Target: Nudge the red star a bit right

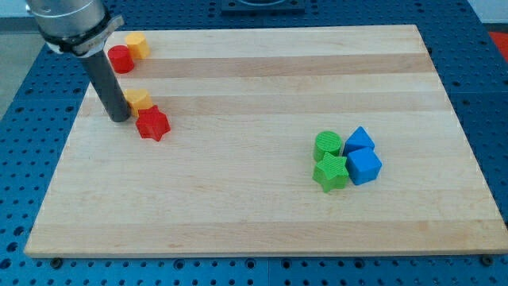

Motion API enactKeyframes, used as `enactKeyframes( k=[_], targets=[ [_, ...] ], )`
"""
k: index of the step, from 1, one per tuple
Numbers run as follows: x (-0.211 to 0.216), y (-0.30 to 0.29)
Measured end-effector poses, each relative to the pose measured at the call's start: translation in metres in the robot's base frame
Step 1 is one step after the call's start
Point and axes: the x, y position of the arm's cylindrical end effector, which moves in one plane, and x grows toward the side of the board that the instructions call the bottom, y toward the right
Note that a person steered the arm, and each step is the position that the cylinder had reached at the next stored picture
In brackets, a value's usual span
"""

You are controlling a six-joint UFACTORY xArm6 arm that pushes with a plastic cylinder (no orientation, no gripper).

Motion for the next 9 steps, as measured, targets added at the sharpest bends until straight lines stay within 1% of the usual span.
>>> enactKeyframes(
  k=[1,2,3,4,5,6,7,8,9],
  targets=[
    [0.018,-0.007],
    [0.031,0.000],
    [0.010,0.001],
    [-0.015,-0.015],
    [-0.026,-0.032],
    [-0.013,-0.030],
    [0.021,-0.029],
    [0.034,-0.001],
    [0.022,0.035]
  ],
)
